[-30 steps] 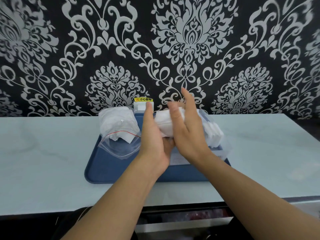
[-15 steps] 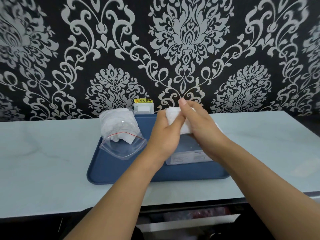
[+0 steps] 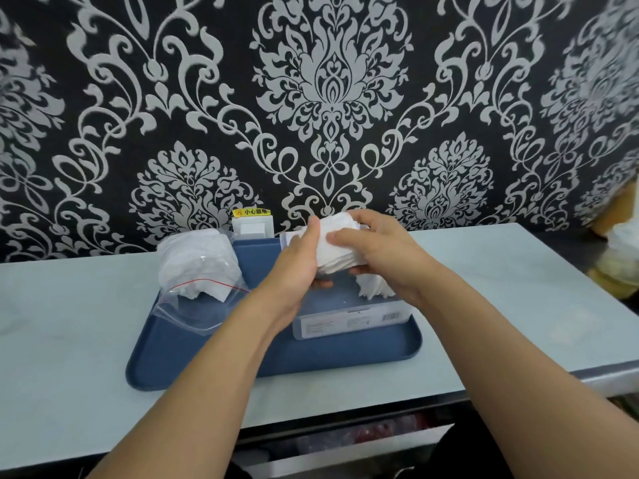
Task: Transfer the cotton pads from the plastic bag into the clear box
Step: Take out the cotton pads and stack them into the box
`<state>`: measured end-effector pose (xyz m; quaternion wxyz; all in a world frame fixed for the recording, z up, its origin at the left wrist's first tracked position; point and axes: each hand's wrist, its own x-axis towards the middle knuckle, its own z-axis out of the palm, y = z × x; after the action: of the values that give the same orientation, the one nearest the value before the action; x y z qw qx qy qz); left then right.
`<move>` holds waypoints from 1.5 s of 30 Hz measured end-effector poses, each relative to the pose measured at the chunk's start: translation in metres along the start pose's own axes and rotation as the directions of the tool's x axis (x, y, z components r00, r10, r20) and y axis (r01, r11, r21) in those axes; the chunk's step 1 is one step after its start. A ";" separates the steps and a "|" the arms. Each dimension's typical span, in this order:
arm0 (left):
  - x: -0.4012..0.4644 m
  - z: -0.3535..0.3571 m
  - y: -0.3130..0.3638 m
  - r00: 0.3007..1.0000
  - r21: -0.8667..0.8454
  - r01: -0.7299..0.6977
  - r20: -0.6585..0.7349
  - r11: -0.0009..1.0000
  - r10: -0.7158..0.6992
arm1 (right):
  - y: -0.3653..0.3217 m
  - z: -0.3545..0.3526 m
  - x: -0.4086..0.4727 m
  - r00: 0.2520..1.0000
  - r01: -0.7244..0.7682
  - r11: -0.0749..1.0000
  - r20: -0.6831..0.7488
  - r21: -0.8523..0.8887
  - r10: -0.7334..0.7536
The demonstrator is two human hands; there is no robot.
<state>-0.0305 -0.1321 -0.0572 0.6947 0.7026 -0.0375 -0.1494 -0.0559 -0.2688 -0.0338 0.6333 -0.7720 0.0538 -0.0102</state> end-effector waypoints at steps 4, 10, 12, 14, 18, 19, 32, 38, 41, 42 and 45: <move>0.001 0.001 -0.004 0.962 0.176 -0.157 -0.194 0.972 0.191 | -0.009 -0.018 0.007 0.974 -0.078 0.974 -0.223 -0.215 0.028; 0.002 -0.006 -0.011 0.921 0.506 -0.218 -0.177 0.835 0.348 | -0.004 0.001 0.014 0.986 -0.090 0.754 -0.164 -0.650 -0.025; 0.002 -0.007 -0.013 0.913 0.558 -0.221 -0.170 0.800 0.370 | 0.001 0.009 0.014 0.989 -0.079 0.654 -0.140 -0.753 -0.041; 0.002 -0.007 -0.016 0.926 0.627 -0.223 -0.104 0.746 0.363 | 0.005 0.012 0.017 0.990 -0.091 0.570 -0.134 -0.817 -0.034; 0.001 -0.002 -0.020 0.971 0.812 -0.195 0.081 0.551 0.224 | 0.014 0.019 0.023 0.975 -0.115 0.386 -0.179 -0.915 -0.135; 0.001 -0.001 -0.020 0.975 0.847 -0.194 0.112 0.496 0.190 | 0.016 0.020 0.024 0.973 -0.116 0.368 -0.180 -0.922 -0.144; 0.006 0.008 -0.020 0.978 0.940 -0.209 0.202 0.271 0.052 | 0.023 -0.013 -0.001 0.977 0.139 0.667 0.210 -0.732 0.027; -0.015 -0.011 0.009 0.930 0.825 -0.276 0.100 0.494 0.354 | -0.013 -0.001 -0.023 0.955 0.285 0.649 0.151 -0.705 -0.255; -0.046 -0.059 0.042 0.693 0.702 -0.445 -0.124 0.556 0.710 | -0.034 0.044 -0.041 0.911 0.412 0.817 0.159 -0.404 -0.381; -0.055 -0.082 0.044 0.621 0.710 -0.458 -0.176 0.535 0.764 | -0.033 0.065 -0.044 0.898 0.437 0.825 0.222 -0.359 -0.379; -0.067 -0.137 0.027 0.728 0.758 -0.262 -0.251 0.597 0.638 | -0.013 0.125 -0.043 0.841 0.518 0.705 0.441 -0.485 -0.314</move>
<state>-0.0536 0.0169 -0.0209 0.3879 0.8823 -0.0916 0.2502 -0.0875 -0.1399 -0.0440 0.3436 -0.9106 -0.2293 -0.0101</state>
